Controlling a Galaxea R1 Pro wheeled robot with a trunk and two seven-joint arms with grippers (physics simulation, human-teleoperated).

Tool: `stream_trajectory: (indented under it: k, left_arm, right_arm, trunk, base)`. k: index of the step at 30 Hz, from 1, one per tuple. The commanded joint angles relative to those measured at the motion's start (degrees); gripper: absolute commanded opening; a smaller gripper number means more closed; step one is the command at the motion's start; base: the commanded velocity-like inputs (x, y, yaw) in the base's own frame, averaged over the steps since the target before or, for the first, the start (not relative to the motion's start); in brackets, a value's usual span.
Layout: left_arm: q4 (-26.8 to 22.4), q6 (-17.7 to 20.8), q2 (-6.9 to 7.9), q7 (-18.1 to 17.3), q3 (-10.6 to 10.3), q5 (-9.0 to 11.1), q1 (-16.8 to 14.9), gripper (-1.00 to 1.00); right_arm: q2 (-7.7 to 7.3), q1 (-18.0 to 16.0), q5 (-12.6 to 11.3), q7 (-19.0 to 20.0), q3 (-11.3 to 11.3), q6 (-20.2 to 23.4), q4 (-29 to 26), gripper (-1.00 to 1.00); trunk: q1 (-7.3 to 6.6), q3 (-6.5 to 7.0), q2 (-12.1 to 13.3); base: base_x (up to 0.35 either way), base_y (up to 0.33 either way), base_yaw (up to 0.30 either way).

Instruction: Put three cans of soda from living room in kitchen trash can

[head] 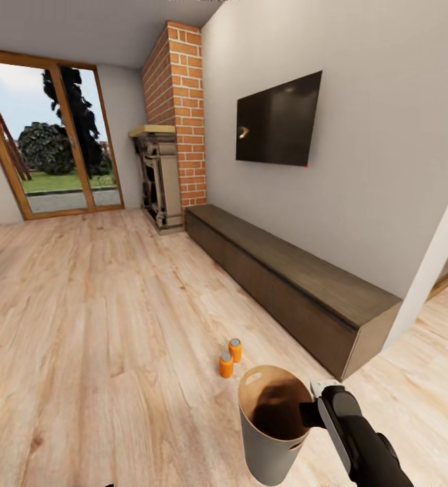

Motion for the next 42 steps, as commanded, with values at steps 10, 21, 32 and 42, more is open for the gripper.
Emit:
stream_trajectory:
  k: [10, 21, 32, 42]
  left_arm:
    - [0.0, 0.0, 0.0, 0.0, 0.0, 0.0, 0.0, 1.0]
    - [0.0, 0.0, 0.0, 0.0, 0.0, 0.0, 0.0, 1.0]
    - [0.0, 0.0, 0.0, 0.0, 0.0, 0.0, 0.0, 1.0]
    - [0.0, 0.0, 0.0, 0.0, 0.0, 0.0, 0.0, 1.0]
  right_arm:
    - [0.41, 0.0, -1.1, 0.1, 0.0, -0.1, 0.0, -1.0]
    - [0.41, 0.0, -1.1, 0.1, 0.0, -0.1, 0.0, -1.0]
    - [0.41, 0.0, -1.1, 0.1, 0.0, -0.1, 0.0, -1.0]
    - [0.41, 0.0, -1.1, 0.1, 0.0, -0.1, 0.3, -1.0]
  trunk:
    - [0.0, 0.68, 0.0]
    - [0.0, 1.44, 0.0]
    - [0.0, 2.2, 0.0]
    - [0.0, 2.83, 0.0]
  base:
    - [0.003, 0.31, -0.2]
    - [0.074, 0.175, -0.22]
    - [0.008, 0.008, -0.223]
    - [0.053, 0.006, -0.203]
